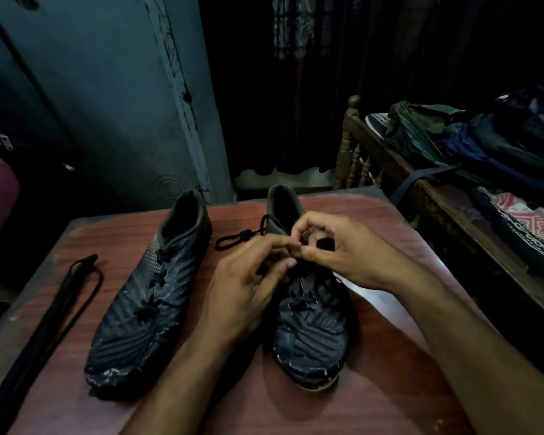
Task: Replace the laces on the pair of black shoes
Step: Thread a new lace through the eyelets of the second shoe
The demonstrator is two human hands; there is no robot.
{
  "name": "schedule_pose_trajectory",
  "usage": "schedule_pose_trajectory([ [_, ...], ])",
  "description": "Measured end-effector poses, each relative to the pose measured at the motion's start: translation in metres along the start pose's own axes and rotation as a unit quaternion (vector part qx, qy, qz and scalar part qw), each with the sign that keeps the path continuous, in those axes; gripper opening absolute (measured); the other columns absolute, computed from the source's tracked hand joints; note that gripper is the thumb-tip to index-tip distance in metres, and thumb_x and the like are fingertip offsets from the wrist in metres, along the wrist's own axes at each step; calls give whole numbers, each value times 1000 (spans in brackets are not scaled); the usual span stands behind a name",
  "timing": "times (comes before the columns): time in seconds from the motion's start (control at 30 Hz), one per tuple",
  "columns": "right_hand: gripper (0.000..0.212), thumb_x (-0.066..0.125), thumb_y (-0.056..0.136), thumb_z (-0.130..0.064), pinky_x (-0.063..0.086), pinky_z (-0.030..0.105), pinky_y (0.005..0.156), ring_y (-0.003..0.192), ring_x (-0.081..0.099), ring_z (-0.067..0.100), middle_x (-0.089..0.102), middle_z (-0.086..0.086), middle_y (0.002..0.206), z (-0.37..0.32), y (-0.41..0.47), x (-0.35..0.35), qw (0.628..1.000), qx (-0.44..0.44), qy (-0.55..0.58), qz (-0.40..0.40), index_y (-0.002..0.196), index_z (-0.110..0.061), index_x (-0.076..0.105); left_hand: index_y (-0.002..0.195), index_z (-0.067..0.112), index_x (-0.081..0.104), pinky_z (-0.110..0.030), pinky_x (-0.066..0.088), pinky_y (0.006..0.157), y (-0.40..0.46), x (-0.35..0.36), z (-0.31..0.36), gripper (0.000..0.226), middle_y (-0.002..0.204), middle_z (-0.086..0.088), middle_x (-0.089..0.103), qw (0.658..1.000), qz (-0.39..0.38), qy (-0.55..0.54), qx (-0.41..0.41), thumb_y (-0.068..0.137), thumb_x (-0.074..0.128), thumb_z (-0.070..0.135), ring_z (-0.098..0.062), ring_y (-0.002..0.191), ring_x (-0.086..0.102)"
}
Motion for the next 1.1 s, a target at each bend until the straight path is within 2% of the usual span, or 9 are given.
schedule_pose_trajectory([
  [0.07,7,75,91,-24,38,19,59,59,52,0,61,-14,63,-5,-1,-5,1000,-4,-16,8,90,-23,68,108,24,73,-14,51,73,0,-2,-1,17,99,16,72,1000,6,-18,-11,91,75,19,-4,92,70],
  [0.13,9,80,87,-22,38,11,60,58,54,-3,59,-23,59,-3,-2,-10,1000,2,-19,1,86,-17,72,107,25,74,-12,49,70,0,-3,-1,18,96,16,73,1000,10,-17,-18,90,77,19,-4,89,71],
  [0.23,10,82,85,-29,38,14,59,57,51,-1,59,-13,58,4,-2,-8,999,11,-18,-34,90,-23,76,103,28,75,-12,48,66,0,-1,-4,20,93,16,73,999,10,-25,-40,87,80,16,-5,85,70],
  [0.3,10,80,86,-32,38,15,59,57,51,2,59,-8,59,7,-3,-4,998,13,-22,-50,94,-26,77,100,28,77,-17,52,67,1,-1,-4,20,92,16,73,999,4,-24,-36,85,81,15,-6,84,71],
  [0.5,6,77,90,-21,38,15,61,59,50,0,56,-13,59,11,-1,-5,999,9,-9,-35,95,-25,78,106,20,77,-19,57,78,1,6,-5,34,96,12,71,999,-25,-33,-28,81,79,-4,-9,88,71],
  [0.67,8,77,90,-19,38,25,60,56,44,8,51,-10,56,15,1,2,999,12,4,-33,94,-26,76,104,22,73,-15,51,80,0,6,-3,30,96,16,71,999,9,-17,-31,85,73,-2,-4,93,68],
  [0.87,28,71,88,-10,33,26,55,53,35,10,41,-4,54,13,2,11,999,18,-5,-48,73,-33,66,107,26,67,-18,44,86,-3,19,-3,27,99,18,64,999,-9,-14,-32,87,60,9,-9,100,63],
  [1.0,16,72,92,-13,29,24,54,52,31,6,36,-9,52,14,1,13,998,21,4,-50,88,-28,75,107,26,64,-24,48,84,-3,16,-3,24,98,20,63,1000,4,8,-25,86,59,15,-10,98,62],
  [1.1,14,71,94,-18,30,27,56,54,32,9,36,-10,52,13,2,17,998,21,-3,-51,96,-30,79,107,25,65,-28,51,84,-3,11,-4,24,98,20,65,999,21,18,-27,84,61,17,-9,97,63],
])
Point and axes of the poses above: each hand's wrist, its own y-axis towards the middle knuckle, its own x-axis out of the palm, z = x × y, the point moved 9 cm from there along y, towards the middle knuckle
